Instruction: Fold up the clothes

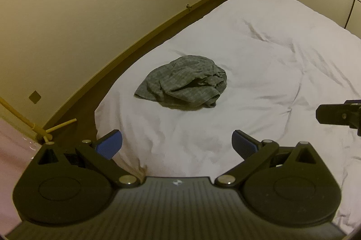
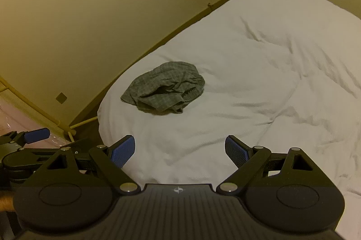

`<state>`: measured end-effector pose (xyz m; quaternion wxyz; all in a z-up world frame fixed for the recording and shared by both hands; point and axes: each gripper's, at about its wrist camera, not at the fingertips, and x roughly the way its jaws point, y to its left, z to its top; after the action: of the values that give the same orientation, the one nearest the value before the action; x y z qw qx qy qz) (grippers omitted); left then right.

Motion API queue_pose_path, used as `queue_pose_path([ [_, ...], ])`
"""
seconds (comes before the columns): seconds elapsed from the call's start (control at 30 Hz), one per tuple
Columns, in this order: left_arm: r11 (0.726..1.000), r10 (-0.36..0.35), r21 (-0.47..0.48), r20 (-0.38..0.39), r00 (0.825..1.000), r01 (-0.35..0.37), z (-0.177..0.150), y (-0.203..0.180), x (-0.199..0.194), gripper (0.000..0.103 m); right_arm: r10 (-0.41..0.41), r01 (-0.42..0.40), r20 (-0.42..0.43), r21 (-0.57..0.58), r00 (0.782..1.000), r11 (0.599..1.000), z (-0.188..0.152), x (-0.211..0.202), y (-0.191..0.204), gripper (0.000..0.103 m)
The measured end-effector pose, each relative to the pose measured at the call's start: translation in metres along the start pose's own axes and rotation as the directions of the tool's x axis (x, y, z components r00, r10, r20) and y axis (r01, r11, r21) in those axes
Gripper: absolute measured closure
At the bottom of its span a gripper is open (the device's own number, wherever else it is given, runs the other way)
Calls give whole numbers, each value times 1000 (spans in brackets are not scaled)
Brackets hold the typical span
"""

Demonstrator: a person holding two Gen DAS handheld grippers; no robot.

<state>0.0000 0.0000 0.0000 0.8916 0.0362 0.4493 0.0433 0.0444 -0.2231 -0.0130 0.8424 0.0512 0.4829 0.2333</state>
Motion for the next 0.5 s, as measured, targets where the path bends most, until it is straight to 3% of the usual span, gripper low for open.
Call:
queue_pose_path([
  [0.3,998,-45,-34,5,999,45,-16,9,10,1,27,-27,-6,16,1000,1000,-5,1,0,14],
  [0.5,1000,-5,-30,0,1000,5,-28,2,2,1,37,-37,-4,15,999,999,-11,3,-1,14],
])
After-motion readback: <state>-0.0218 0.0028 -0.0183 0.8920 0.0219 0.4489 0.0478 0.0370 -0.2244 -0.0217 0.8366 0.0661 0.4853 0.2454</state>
